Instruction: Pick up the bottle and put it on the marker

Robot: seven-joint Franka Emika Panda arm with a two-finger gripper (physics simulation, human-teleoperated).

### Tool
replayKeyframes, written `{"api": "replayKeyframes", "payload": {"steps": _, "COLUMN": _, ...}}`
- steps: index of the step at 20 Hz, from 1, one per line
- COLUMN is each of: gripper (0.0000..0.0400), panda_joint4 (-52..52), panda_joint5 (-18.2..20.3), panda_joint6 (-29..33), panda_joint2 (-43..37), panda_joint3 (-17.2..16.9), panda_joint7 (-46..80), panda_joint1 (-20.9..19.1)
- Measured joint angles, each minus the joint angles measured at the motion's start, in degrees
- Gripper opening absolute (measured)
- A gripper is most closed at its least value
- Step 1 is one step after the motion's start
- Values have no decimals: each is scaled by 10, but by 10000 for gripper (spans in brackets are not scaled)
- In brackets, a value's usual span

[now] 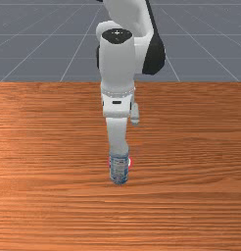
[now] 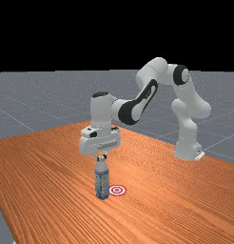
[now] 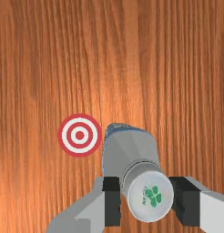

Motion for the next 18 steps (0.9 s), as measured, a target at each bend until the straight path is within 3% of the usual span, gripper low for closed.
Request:
{"api": "replayKeyframes", "payload": {"steps": 2, "gripper": 156, "panda_joint4": 33, "panda_joint5": -2, "panda_joint6": -65, "panda_joint2": 13, "panda_joint3": 1, "panda_joint7": -9, "panda_joint1": -2}}
{"api": "replayKeyframes", "payload": {"steps": 4, "gripper": 156, "panda_joint4": 6, "panda_joint5": -2, "panda_joint6": -67, "panda_joint2": -5, "panda_joint3": 1, "panda_joint7": -9, "panda_joint1": -2}}
{"api": "replayKeyframes", "payload": {"steps": 5, "gripper": 156, "panda_joint4": -14, "panda_joint5": -2, "panda_joint6": -60, "panda_joint2": -17, "panda_joint3": 1, "panda_joint7": -9, "panda_joint1": -2}}
{"api": "replayKeyframes", "payload": {"steps": 7, "gripper": 157, "panda_joint4": -87, "panda_joint5": 11, "panda_joint6": 12, "panda_joint2": -55, "panda_joint3": 6, "panda_joint7": -19, "panda_joint1": -8}}
{"api": "replayKeyframes", "payload": {"steps": 18, "gripper": 157, "panda_joint4": -158, "panda_joint5": 1, "panda_joint6": 19, "panda_joint2": -101, "panda_joint3": 1, "panda_joint7": -5, "panda_joint1": -3}}
